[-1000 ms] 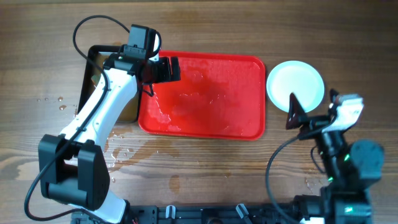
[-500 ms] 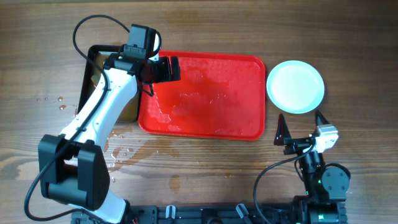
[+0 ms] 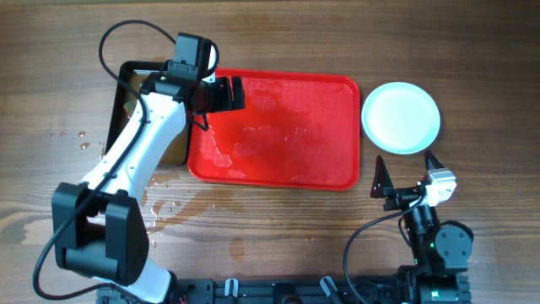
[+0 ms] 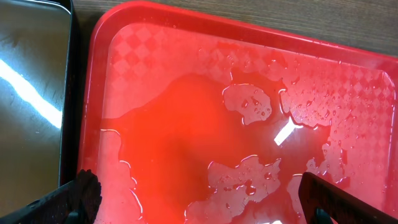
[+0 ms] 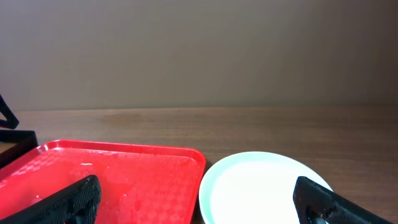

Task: Clean dirty plates on tray and stack at the side

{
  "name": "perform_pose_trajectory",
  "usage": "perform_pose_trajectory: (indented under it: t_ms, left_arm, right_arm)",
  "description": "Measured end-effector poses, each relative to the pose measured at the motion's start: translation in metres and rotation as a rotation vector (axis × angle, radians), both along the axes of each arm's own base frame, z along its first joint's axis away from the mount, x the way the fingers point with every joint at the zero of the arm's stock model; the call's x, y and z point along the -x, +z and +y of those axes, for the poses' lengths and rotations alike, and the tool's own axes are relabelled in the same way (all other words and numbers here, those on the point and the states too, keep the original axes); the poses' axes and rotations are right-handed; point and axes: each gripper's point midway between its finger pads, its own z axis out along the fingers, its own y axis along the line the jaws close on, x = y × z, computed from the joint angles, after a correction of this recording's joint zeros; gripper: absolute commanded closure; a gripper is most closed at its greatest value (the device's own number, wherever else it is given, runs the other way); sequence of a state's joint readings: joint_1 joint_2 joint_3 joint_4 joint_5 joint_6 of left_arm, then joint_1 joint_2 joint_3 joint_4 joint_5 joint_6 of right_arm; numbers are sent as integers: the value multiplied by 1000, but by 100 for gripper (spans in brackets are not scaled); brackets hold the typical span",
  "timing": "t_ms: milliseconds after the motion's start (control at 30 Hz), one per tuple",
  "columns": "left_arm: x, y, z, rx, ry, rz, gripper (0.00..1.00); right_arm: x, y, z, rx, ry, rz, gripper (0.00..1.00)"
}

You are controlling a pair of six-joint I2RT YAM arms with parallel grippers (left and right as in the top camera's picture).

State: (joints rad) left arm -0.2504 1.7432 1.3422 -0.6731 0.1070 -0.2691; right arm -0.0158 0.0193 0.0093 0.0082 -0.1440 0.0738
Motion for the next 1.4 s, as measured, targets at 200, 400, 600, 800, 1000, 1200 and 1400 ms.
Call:
perform_pose_trajectory:
  t_ms: [200,400,600,800,1000,1200,1400]
  left_arm:
    - [0,0,0,0,0,0,0]
    - [0,0,0,-2,0,0,0]
    - [-6,31,7,-50,8,-114,0]
    - [14,158,30,-43,-12,-550,0]
    - [77,162,100,-78,142,-726,0]
    - [134,130,122,-80,213,-927,0]
    - [154,79,122,-67,215,-1026,0]
  right_arm:
    - [0,0,0,0,0,0,0]
    - [0,0,0,0,0,0,0]
    - [0,0,0,0,0,0,0]
    - [0,0,0,0,0,-2,0]
    - [0,1,-1,0,-4,-5,0]
    - [0,1,-1,0,-8,-6,0]
    - [0,1,-1,0,-8,-5,0]
